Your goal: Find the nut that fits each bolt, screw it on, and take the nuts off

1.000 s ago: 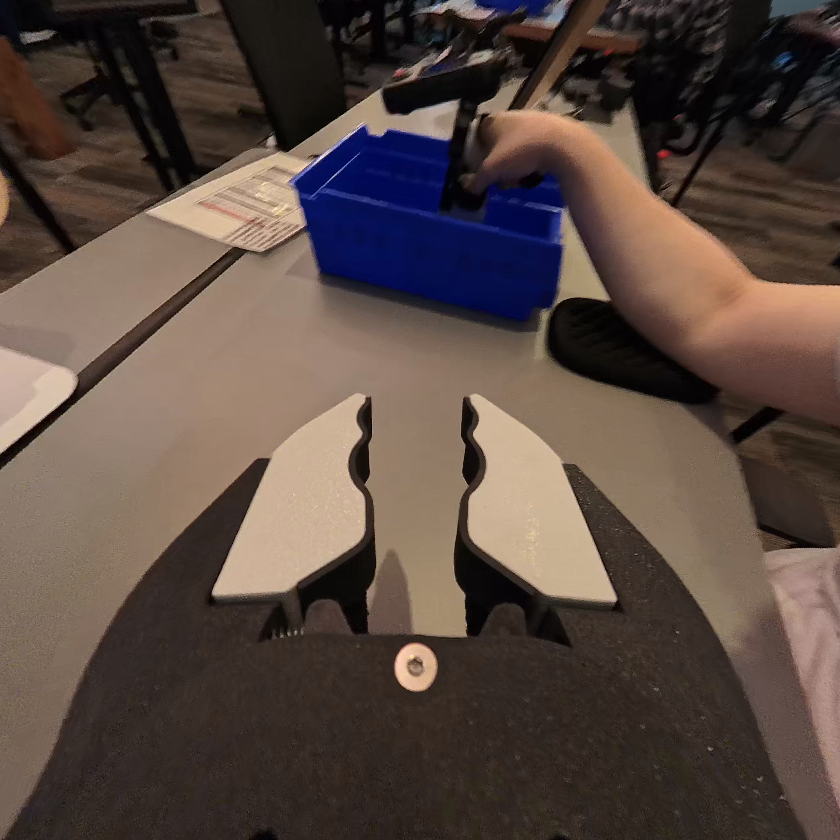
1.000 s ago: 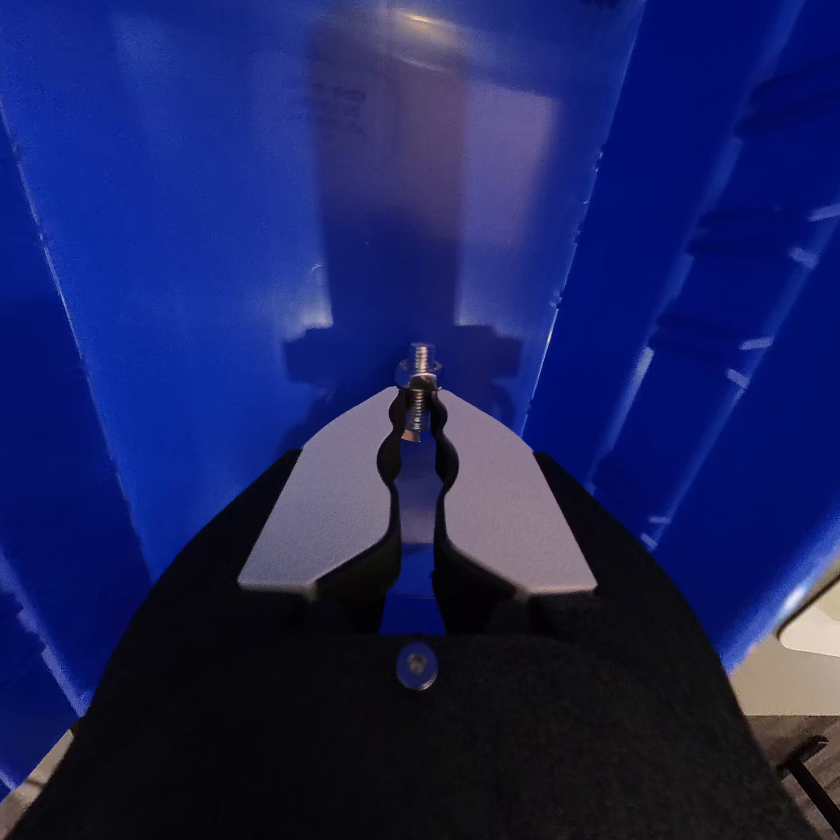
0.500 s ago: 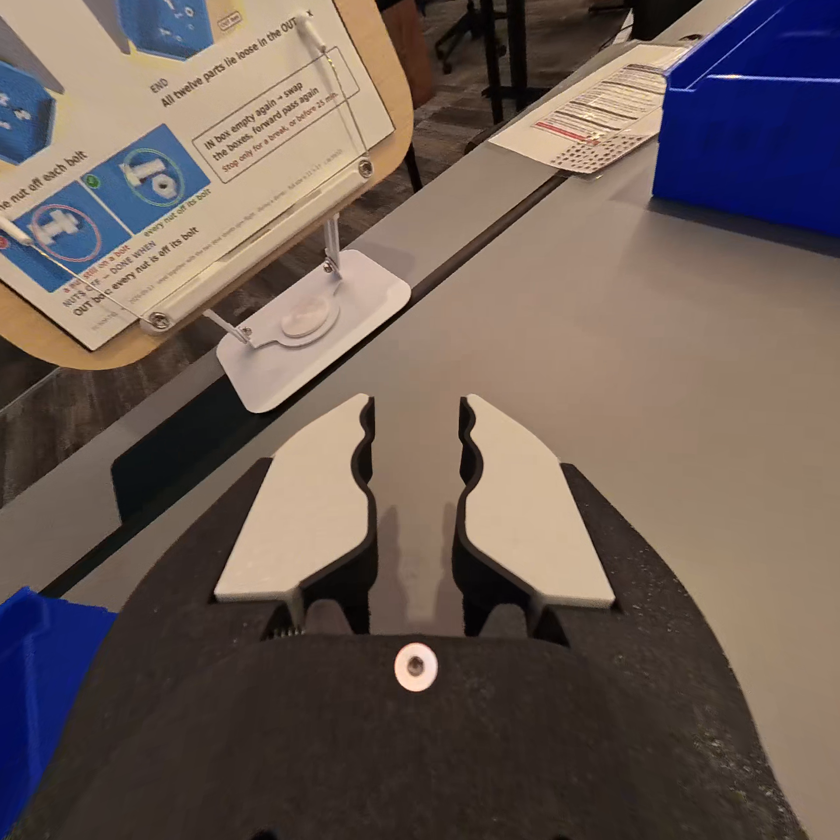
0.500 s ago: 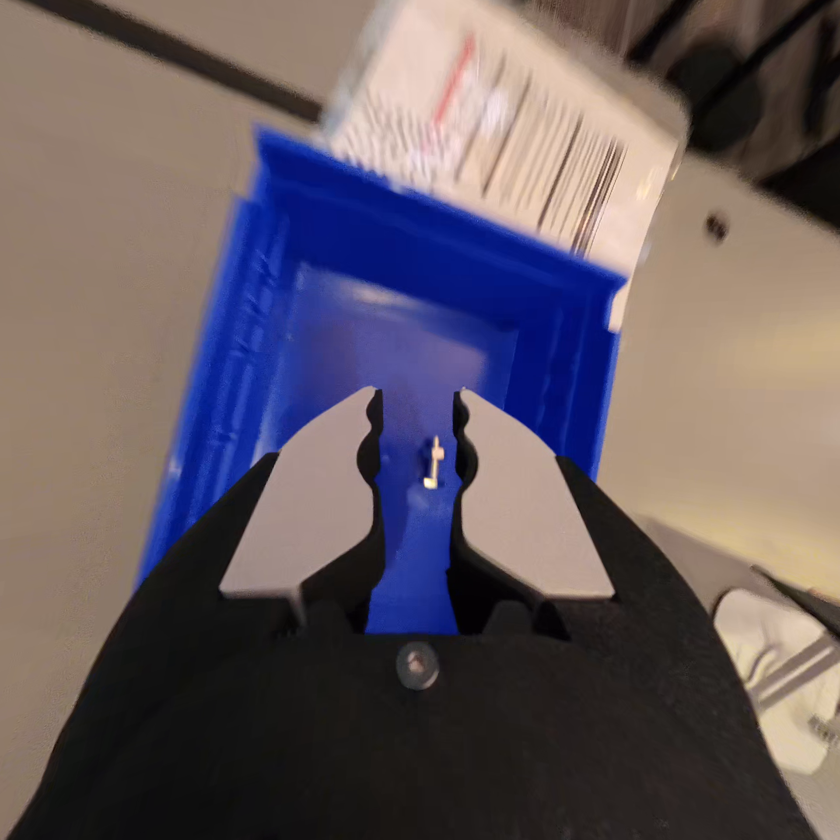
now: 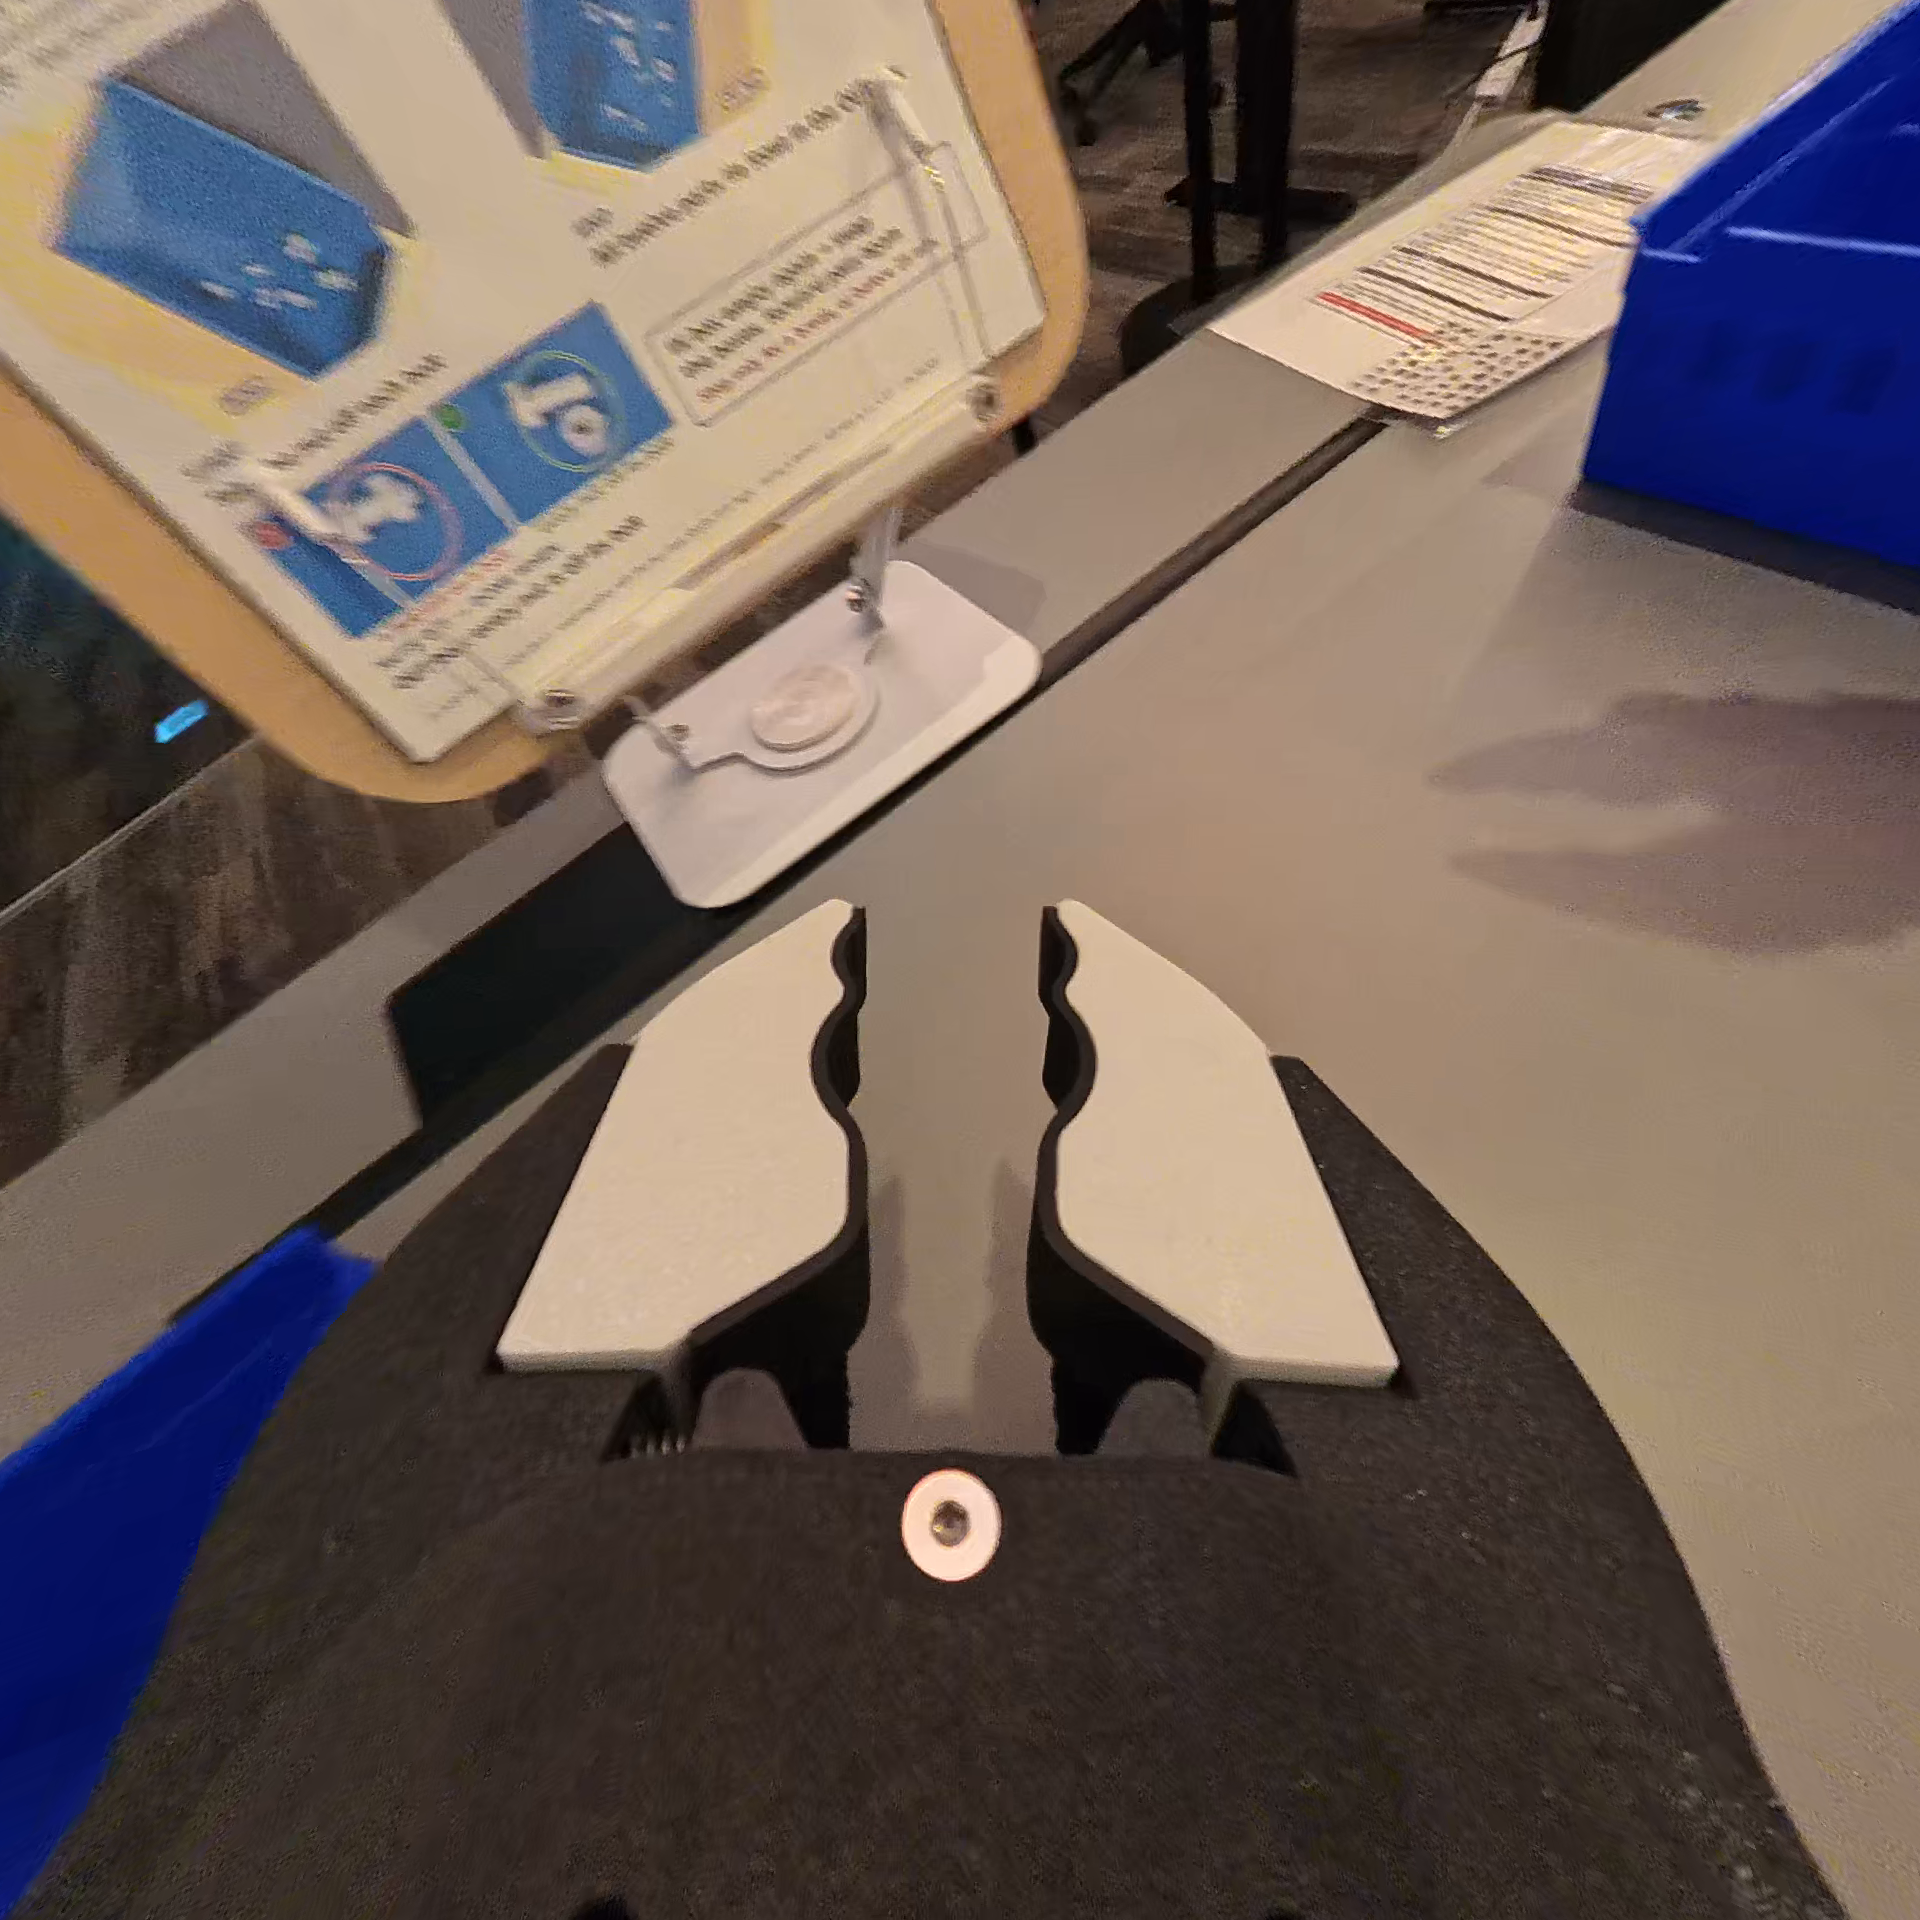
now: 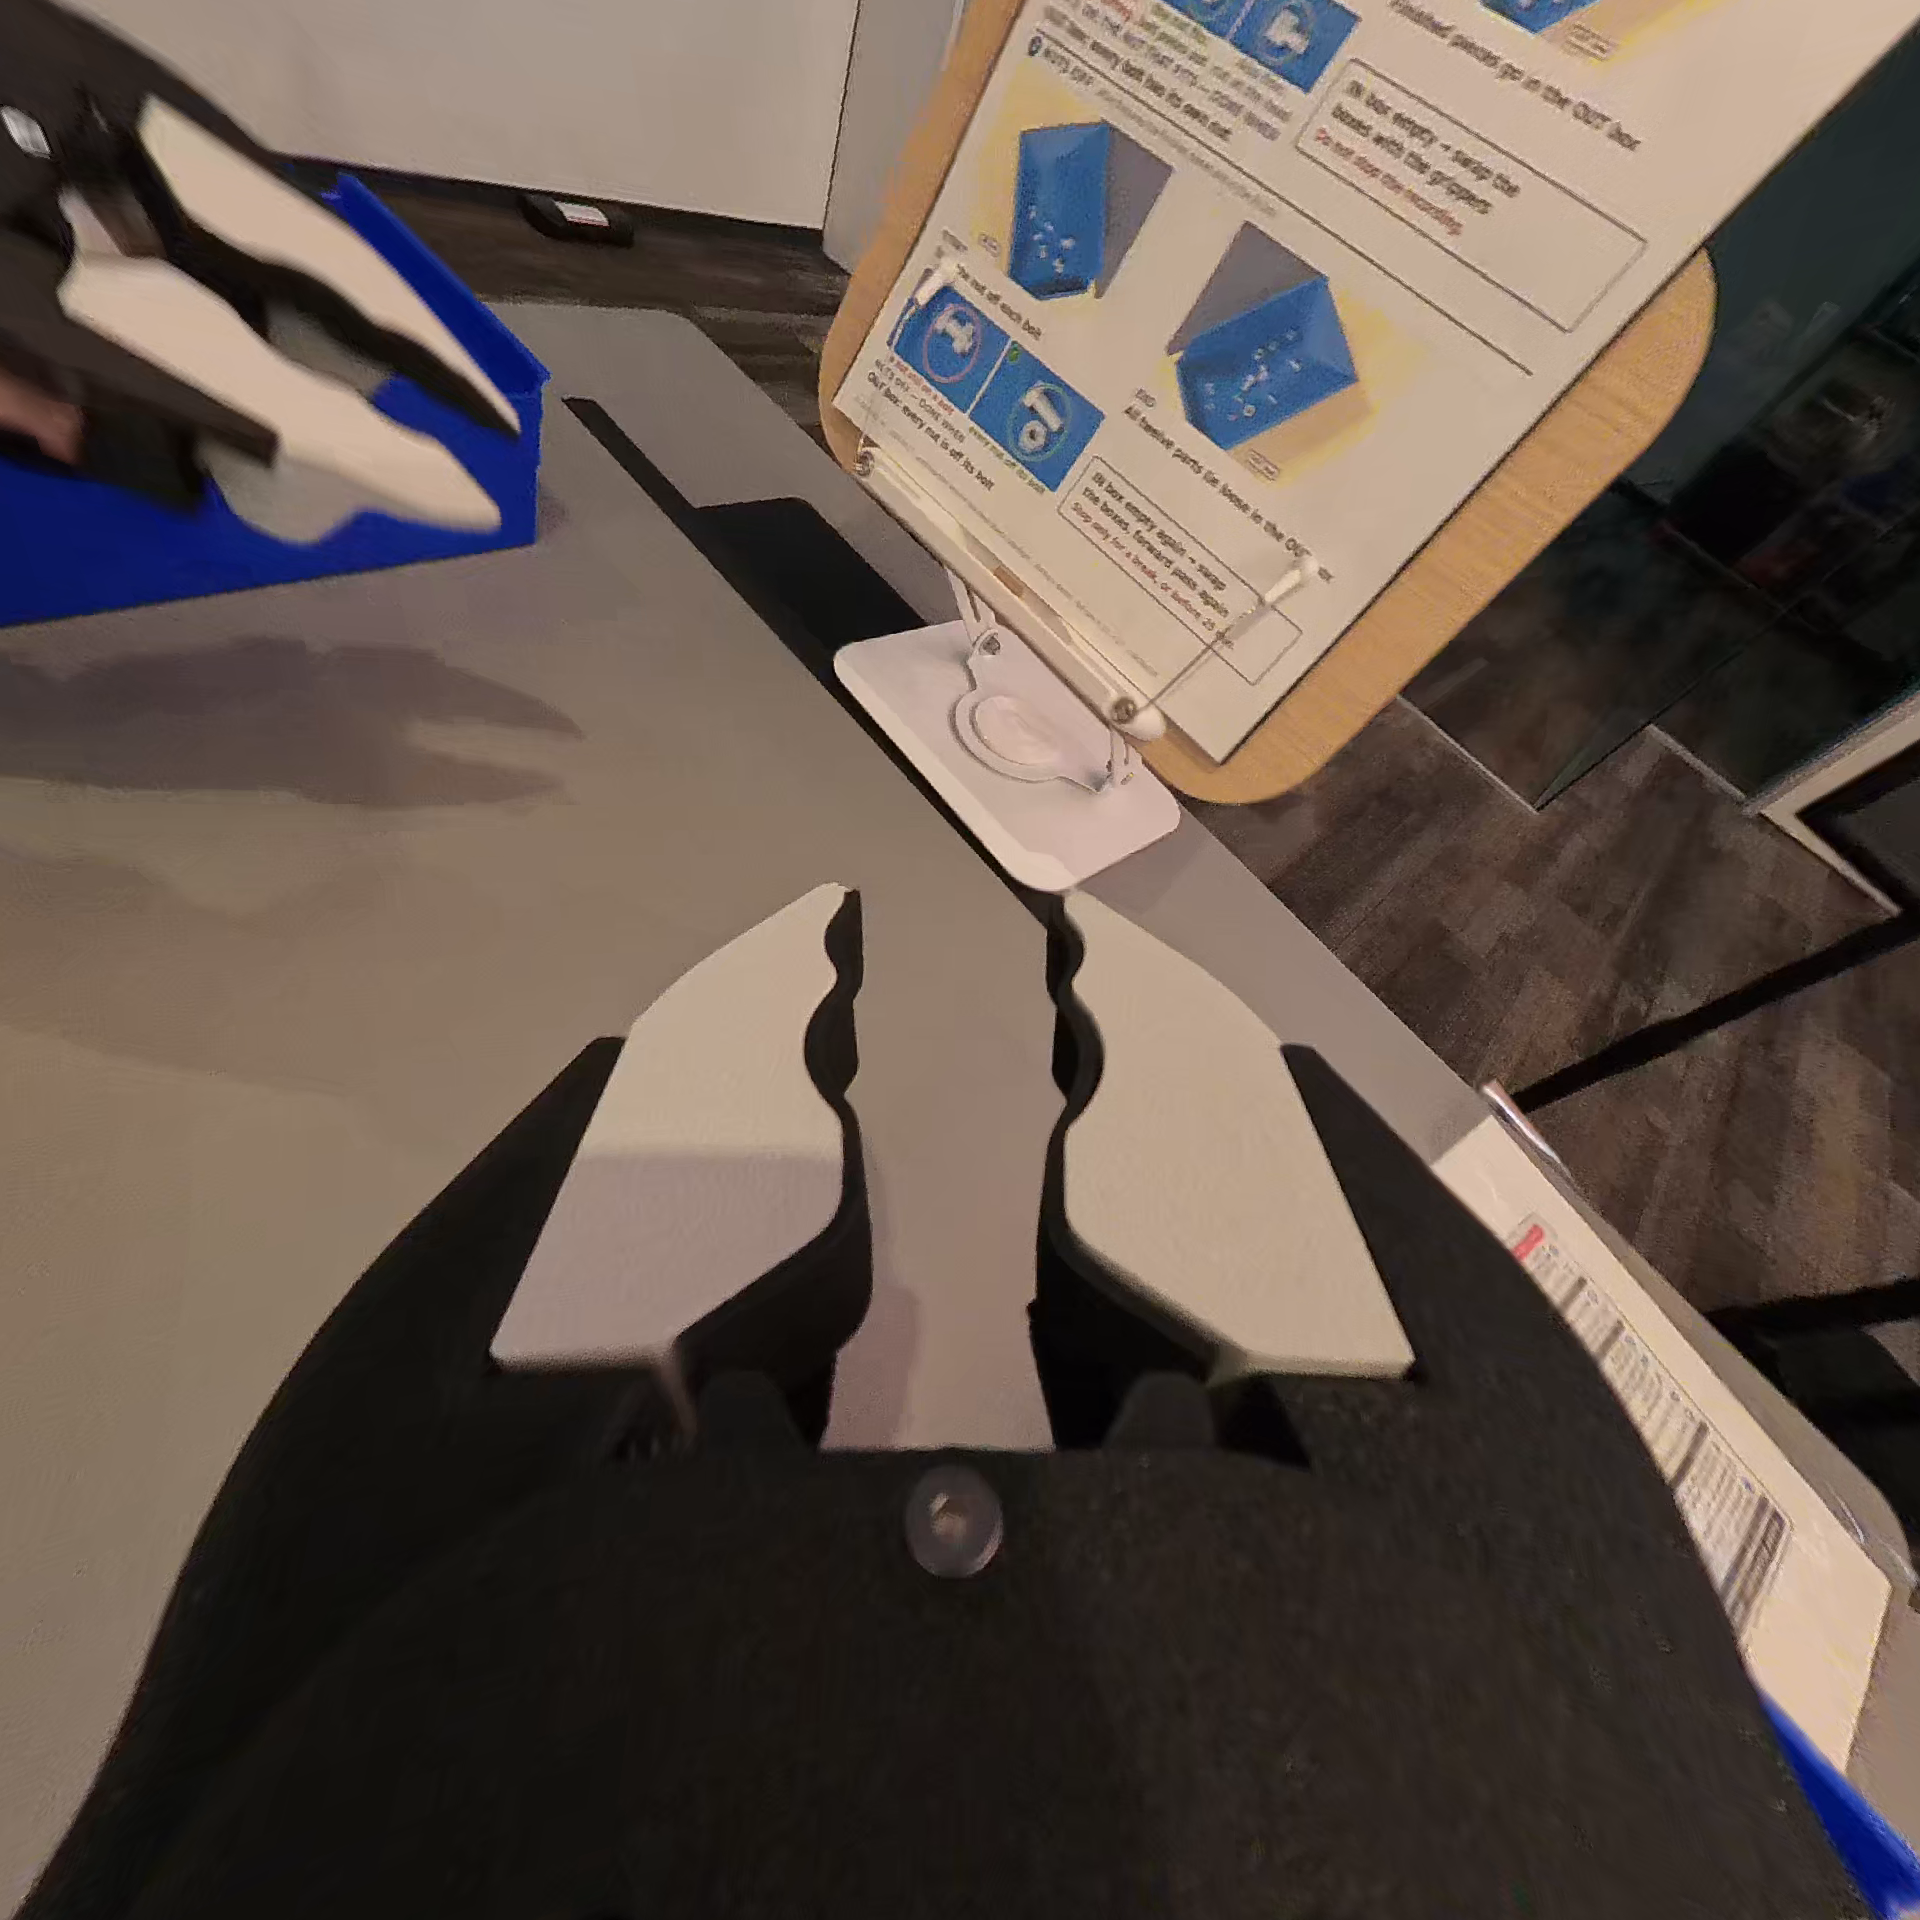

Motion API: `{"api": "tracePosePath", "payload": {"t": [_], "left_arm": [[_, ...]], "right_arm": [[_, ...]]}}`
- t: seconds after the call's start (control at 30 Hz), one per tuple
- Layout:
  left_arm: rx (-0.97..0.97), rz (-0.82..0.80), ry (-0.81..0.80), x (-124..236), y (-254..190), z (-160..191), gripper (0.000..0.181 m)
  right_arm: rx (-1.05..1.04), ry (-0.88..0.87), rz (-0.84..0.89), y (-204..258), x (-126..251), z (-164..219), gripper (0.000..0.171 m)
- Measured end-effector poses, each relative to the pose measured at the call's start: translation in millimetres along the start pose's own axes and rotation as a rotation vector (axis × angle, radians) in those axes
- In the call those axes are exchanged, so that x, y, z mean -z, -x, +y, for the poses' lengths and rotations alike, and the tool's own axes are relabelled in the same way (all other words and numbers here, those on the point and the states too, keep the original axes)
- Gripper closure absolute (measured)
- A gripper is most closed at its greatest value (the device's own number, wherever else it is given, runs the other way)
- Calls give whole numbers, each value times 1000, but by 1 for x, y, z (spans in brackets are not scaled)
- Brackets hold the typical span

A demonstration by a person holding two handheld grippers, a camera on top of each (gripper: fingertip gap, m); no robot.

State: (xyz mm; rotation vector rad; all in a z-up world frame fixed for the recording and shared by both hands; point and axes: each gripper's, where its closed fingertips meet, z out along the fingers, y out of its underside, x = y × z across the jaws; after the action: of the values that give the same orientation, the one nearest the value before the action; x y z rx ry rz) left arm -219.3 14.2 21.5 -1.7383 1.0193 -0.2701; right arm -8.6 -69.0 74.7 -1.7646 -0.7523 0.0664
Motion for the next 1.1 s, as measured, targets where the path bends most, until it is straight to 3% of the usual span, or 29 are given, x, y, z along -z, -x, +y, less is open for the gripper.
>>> {"api": "tracePosePath", "payload": {"t": [0.17,0.23,0.33,0.43,0.5,0.63,0.77,1.1], "left_arm": [[146,-28,-110,79,85,-22,166],[208,-85,-60,107,124,-2,164],[269,-209,129,126,178,58,165],[412,-232,453,118,203,143,165],[511,-188,594,105,204,183,164],[601,-122,668,76,198,217,164],[601,-126,801,73,193,244,162],[628,-133,942,65,190,281,157]], "right_arm": [[12,-39,-55,20,-19,-3,136],[60,-76,-62,27,-21,-9,136],[99,-97,-57,32,-21,-14,137],[106,-100,-58,34,-23,-13,137],[103,-90,-57,33,-24,-10,137],[97,-72,-44,27,-26,-4,136],[90,-55,-42,24,-28,2,136],[120,9,-46,25,-36,14,136]]}}
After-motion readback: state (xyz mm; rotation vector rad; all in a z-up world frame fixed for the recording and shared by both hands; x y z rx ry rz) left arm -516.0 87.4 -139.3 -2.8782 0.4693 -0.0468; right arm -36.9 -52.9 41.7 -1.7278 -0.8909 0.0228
